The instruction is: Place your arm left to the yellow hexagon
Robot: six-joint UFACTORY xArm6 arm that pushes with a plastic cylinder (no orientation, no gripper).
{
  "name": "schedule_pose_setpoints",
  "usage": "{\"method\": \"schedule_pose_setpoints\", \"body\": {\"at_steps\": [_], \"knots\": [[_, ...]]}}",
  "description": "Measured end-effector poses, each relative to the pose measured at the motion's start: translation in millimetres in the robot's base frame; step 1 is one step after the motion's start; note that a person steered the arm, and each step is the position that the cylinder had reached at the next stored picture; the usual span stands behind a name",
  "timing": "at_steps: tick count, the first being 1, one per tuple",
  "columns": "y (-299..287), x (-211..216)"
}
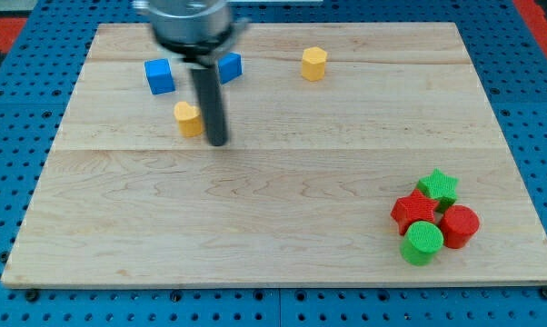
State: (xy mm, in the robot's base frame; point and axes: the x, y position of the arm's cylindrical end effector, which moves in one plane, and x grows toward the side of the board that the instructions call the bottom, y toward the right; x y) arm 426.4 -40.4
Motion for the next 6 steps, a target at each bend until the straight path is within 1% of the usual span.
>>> {"method": "schedule_pose_setpoints", "body": {"at_steps": [1, 3, 4, 5, 6], "knots": [[50.6, -49.0], [39.4, -124.3], [45.6, -147.4], [64.3, -131.9], [65.9, -110.4]]}}
